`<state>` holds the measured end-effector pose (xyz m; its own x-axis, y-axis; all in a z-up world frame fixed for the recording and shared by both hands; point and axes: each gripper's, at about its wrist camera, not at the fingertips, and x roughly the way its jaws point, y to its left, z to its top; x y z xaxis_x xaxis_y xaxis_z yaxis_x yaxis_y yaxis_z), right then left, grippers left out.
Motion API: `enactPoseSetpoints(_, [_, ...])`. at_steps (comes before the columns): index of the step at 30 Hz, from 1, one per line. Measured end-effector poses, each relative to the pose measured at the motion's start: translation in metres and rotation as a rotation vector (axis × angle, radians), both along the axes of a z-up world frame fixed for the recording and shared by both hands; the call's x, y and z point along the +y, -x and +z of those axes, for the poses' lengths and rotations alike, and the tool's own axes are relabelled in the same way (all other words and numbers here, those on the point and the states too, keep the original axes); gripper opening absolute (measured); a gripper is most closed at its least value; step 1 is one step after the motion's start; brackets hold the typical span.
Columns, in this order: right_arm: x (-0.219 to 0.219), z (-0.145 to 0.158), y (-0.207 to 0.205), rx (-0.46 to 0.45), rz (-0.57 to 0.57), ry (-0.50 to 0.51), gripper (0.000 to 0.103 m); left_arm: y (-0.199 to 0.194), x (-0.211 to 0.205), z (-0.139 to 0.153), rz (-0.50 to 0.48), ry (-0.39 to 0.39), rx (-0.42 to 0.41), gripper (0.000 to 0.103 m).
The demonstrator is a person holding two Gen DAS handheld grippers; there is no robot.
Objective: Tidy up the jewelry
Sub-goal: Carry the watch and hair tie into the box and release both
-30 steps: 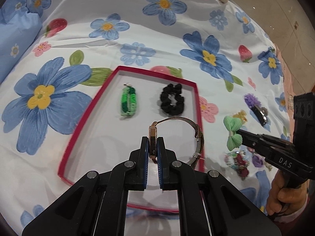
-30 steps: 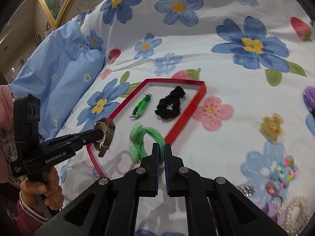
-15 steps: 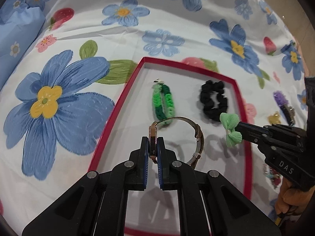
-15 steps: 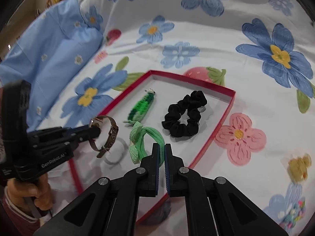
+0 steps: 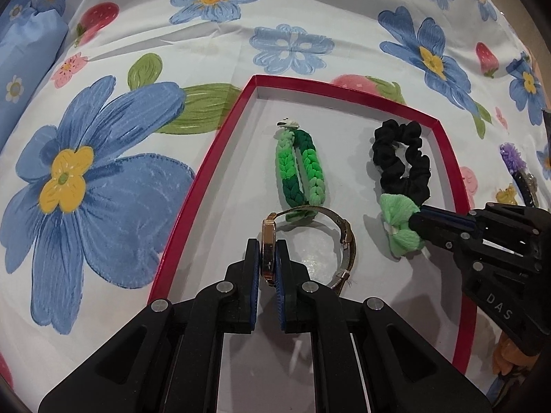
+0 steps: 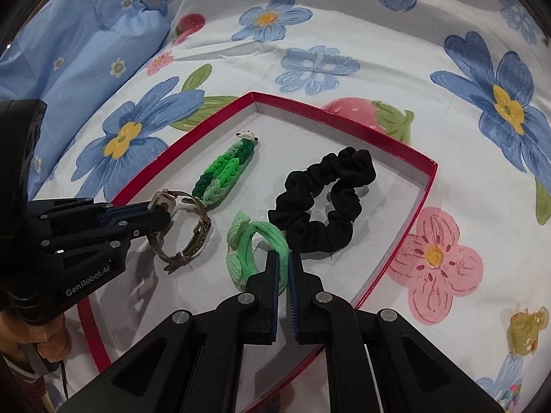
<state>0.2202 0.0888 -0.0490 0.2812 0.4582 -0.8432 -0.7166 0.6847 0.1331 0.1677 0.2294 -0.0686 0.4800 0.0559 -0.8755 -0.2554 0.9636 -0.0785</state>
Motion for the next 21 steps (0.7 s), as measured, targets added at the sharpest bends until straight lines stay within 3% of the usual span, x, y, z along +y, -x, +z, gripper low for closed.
enactPoseSetpoints(6, [0.004, -0.001, 0.000, 0.001, 0.010, 0.009, 0.009, 0.000, -0.001, 0.000, 0.008, -0.016, 0.001, 0.009])
enactPoseSetpoints(10, [0.003, 0.000, 0.000, 0.010, 0.015, 0.002, 0.012, 0.001, 0.000, 0.005, 0.017, -0.024, -0.008, 0.019])
enactPoseSetpoints(14, [0.000, 0.004, 0.000, 0.009, 0.011, -0.011, 0.027, 0.003, -0.002, 0.009, 0.019, -0.039, -0.014, 0.026])
enactPoseSetpoints(18, [-0.005, 0.010, 0.003, 0.008, 0.006, -0.031, 0.028, 0.010, -0.001, 0.015, 0.035, -0.034, -0.030, 0.030])
enactPoseSetpoints(21, [-0.012, 0.017, 0.006, 0.011, 0.000, -0.059, 0.028, 0.022, 0.001, 0.023, 0.063, -0.001, -0.064, 0.040])
